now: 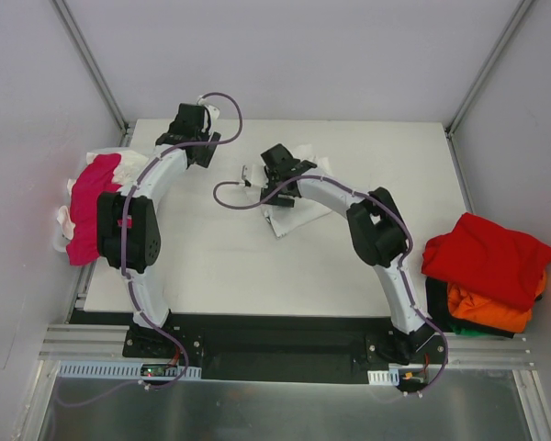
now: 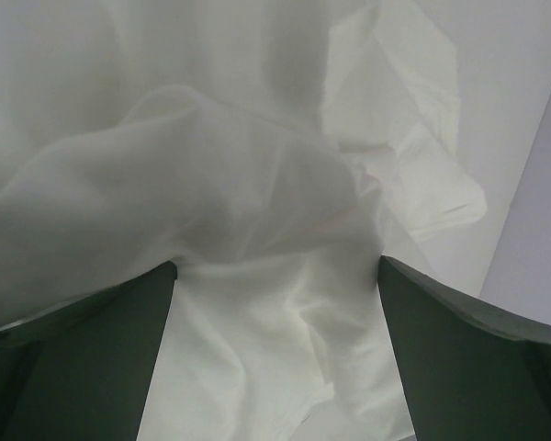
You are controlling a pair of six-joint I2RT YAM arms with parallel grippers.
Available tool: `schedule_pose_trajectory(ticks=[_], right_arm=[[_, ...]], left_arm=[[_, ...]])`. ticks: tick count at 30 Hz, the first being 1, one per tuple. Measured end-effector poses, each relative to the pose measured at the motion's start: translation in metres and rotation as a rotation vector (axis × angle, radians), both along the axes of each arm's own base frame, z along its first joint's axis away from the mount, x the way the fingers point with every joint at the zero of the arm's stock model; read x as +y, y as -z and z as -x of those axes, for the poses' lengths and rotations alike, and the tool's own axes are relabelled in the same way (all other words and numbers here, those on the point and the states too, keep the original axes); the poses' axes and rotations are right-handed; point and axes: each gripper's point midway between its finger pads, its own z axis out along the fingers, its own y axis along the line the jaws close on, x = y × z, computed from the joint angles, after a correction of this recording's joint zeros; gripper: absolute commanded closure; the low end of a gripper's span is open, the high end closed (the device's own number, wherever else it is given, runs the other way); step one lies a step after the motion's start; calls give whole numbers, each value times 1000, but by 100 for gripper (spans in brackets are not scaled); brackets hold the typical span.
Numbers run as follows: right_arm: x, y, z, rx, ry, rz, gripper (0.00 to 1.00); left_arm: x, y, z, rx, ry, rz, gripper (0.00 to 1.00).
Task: Fold and stack the t-shirts
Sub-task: Fold the long partially folded tshirt into a neat square, then smooth out wrinkles on the folded tshirt
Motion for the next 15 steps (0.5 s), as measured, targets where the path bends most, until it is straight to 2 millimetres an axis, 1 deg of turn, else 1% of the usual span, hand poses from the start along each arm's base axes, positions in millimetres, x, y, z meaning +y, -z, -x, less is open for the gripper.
schedule_pose_trajectory(ticks=[3,4,6,11,13,15], right_arm=[[10,-1,10,-23,-37,22,4],[11,0,13,-22,-44,27,4],[19,-3,25,-30,-72,34,4],[29,-11,60,-44,-125,72,4],[31,-17,74,-60,-140,92,4],[36,-25,82,-86,-146,103,4]], left_arm=[[1,-1,0,-4,-4,-3,24],[1,-1,0,-4,-6,-6,24],[2,0,0,-5,-9,-8,24],[3,-4,3,-13,-9,-6,23],[3,-7,3,-20,-9,-5,23],[3,-9,3,-26,-10,-3,23]])
